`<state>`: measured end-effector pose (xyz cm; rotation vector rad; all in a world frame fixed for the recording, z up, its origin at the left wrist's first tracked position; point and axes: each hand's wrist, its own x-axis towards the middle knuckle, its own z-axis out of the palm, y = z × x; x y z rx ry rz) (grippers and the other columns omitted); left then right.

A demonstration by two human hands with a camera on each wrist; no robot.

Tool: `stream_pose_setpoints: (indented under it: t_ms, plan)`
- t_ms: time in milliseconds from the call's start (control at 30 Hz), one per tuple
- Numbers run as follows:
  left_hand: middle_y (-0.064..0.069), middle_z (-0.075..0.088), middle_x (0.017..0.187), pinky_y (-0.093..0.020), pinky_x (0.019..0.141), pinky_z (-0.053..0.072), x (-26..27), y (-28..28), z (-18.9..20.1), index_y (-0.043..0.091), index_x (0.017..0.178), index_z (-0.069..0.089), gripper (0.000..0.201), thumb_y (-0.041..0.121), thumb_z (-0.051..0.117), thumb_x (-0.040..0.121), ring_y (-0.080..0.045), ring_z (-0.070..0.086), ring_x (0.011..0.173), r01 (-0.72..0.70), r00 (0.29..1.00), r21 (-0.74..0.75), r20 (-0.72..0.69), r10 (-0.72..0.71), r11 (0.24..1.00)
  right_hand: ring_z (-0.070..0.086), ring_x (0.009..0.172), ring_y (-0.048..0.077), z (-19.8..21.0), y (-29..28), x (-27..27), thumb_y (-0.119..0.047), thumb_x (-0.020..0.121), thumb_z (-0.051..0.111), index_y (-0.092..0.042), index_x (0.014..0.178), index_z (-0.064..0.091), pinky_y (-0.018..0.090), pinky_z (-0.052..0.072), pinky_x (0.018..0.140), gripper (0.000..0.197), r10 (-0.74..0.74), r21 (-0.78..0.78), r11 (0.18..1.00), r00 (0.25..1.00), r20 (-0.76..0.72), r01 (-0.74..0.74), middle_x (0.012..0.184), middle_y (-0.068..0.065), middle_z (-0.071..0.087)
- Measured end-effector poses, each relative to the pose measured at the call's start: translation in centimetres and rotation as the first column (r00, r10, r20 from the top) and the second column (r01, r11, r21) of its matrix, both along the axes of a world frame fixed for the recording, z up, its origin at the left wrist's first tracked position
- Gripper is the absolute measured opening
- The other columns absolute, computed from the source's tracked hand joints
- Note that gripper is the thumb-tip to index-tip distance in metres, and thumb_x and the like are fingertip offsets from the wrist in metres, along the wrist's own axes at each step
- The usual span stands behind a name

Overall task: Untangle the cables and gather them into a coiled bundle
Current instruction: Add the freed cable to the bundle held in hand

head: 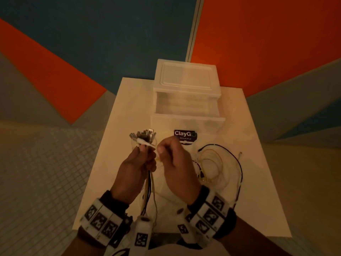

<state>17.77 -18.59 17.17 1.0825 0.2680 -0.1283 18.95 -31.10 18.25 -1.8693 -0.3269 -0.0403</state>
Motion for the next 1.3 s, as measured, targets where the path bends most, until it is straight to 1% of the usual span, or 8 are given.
stream_pose_setpoints:
  t_ms: [233,467,567,700,933,1100,1233,1300]
  plan:
    - [0.007,0.060,0.061,-0.016,0.053,0.045,-0.8,-1.1,0.0,0.002,0.098,0.057,0.026,0.021,0.040,0.101,-0.001,0.056,0.056,0.025,0.999,0.170,0.025,-0.029,0.985,0.052,0.058,0.008,-1.8,0.7,-1.6,-0.028,0.100,0.045,-0.020,0.093,0.049,0.032,0.046,0.053,0.011,-0.036,-0.156,0.987,0.995,0.088,0.049,0.069,-0.009,0.056]
    - [0.001,0.062,0.069,-0.020,0.059,0.049,-1.0,-1.1,0.1,0.004,0.095,0.056,0.027,0.029,0.044,0.095,-0.008,0.060,0.064,-0.039,0.998,0.157,0.046,0.032,0.987,0.059,0.072,0.013,-2.4,0.1,-2.1,-0.028,0.101,0.043,-0.017,0.100,0.051,0.040,0.050,0.063,0.013,0.094,-0.135,0.987,0.993,0.074,-0.083,0.085,-0.003,0.060]
    - [-0.002,0.056,0.071,-0.022,0.054,0.047,-1.0,-1.2,0.1,0.004,0.092,0.055,0.028,0.029,0.044,0.098,-0.010,0.055,0.061,-0.118,0.993,0.170,0.037,0.114,0.978,0.063,0.067,0.013,-3.5,-0.5,-2.3,-0.036,0.099,0.048,-0.019,0.099,0.048,0.042,0.053,0.062,0.016,0.114,-0.095,0.988,0.992,-0.051,-0.118,0.077,-0.003,0.064]
    - [-0.008,0.060,0.081,-0.032,0.066,0.041,-0.9,-1.0,0.2,0.008,0.090,0.056,0.033,0.034,0.039,0.099,-0.022,0.050,0.074,-0.137,0.989,0.172,0.075,0.126,0.976,0.061,0.066,0.014,-5.3,-1.9,-2.2,-0.033,0.100,0.044,-0.016,0.087,0.052,0.042,0.051,0.065,0.023,0.153,-0.156,0.974,0.986,-0.070,-0.162,0.070,-0.001,0.062]
    - [0.000,0.040,0.067,-0.033,0.066,0.035,-0.3,-0.9,0.1,0.007,0.089,0.049,0.034,0.040,0.043,0.096,-0.014,0.038,0.062,-0.084,0.993,0.020,0.081,0.082,0.996,0.055,0.068,0.018,-5.7,-1.4,-1.9,-0.043,0.100,0.039,-0.012,0.095,0.059,0.042,0.046,0.063,0.037,0.168,-0.156,0.973,0.986,-0.012,-0.167,0.080,0.002,0.062]
    - [0.006,0.034,0.066,-0.022,0.052,0.033,0.3,3.1,2.5,0.017,0.080,0.049,0.022,0.033,0.061,0.089,-0.006,0.031,0.051,-0.029,0.980,-0.151,0.193,0.058,0.988,0.048,0.074,0.007,-9.9,-4.6,-1.0,-0.025,0.099,0.038,-0.012,0.092,0.054,0.035,0.047,0.074,0.022,0.329,-0.333,0.853,0.910,-0.251,-0.401,0.082,-0.011,0.052]
    - [0.009,0.036,0.064,-0.019,0.045,0.029,0.6,7.2,4.7,0.018,0.081,0.049,0.040,0.029,0.020,0.106,-0.004,0.030,0.047,0.038,0.953,-0.246,0.302,0.039,0.968,0.050,0.081,0.016,-15.0,-8.8,2.2,-0.005,0.095,0.043,-0.019,0.090,0.053,0.037,0.044,0.084,0.017,0.181,-0.523,0.781,0.925,-0.333,-0.341,0.086,0.000,0.056]
    - [0.008,0.037,0.064,-0.020,0.044,0.027,0.3,7.7,5.0,0.017,0.082,0.050,0.039,0.028,0.021,0.106,-0.004,0.029,0.047,0.066,0.952,-0.225,0.307,0.007,0.972,0.053,0.083,0.016,-14.7,-9.6,4.1,-0.007,0.093,0.042,-0.026,0.085,0.048,0.038,0.038,0.096,0.021,0.101,-0.560,0.783,0.945,-0.313,-0.269,0.087,-0.002,0.059]
